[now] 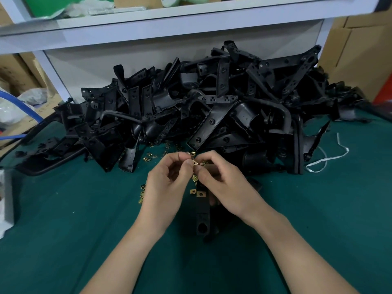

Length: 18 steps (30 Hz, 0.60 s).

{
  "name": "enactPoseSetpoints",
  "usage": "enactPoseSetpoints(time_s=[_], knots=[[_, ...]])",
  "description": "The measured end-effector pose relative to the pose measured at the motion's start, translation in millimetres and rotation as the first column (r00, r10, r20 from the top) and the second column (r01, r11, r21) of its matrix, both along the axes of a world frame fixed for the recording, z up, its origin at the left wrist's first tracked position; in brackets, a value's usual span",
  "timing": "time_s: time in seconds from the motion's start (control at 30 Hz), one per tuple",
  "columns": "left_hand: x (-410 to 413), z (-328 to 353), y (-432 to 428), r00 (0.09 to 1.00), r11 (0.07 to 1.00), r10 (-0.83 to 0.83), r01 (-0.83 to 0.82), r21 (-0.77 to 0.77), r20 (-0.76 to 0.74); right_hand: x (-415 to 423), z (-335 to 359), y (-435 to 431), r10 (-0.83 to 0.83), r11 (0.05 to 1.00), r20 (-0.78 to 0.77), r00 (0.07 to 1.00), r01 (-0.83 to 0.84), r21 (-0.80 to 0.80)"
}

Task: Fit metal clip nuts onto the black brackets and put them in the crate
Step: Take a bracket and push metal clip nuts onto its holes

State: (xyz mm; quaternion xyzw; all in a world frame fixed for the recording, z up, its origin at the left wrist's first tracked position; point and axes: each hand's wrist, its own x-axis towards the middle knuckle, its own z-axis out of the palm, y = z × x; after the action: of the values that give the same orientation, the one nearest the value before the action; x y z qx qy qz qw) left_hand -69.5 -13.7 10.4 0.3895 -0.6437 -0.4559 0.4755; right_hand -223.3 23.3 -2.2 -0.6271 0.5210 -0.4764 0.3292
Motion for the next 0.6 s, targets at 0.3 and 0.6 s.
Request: enactPoseSetpoints(time_s=[0.3,0.6], knots=[[3.0,-0.3,-0.6,0.998,0.997,-0.062,0.063,0.041,-0.019,-1.7,-1.1,0.3,-0.02,1.0,-0.054,0.998,0.021,0.003],[0.7,-1.9,1.9,0.998,0.999,-0.051,0.051,0.01,-0.022,1.2,-1.1,1.9,-0.118,0.993,-0.252,0.96,0.107,-0.058]])
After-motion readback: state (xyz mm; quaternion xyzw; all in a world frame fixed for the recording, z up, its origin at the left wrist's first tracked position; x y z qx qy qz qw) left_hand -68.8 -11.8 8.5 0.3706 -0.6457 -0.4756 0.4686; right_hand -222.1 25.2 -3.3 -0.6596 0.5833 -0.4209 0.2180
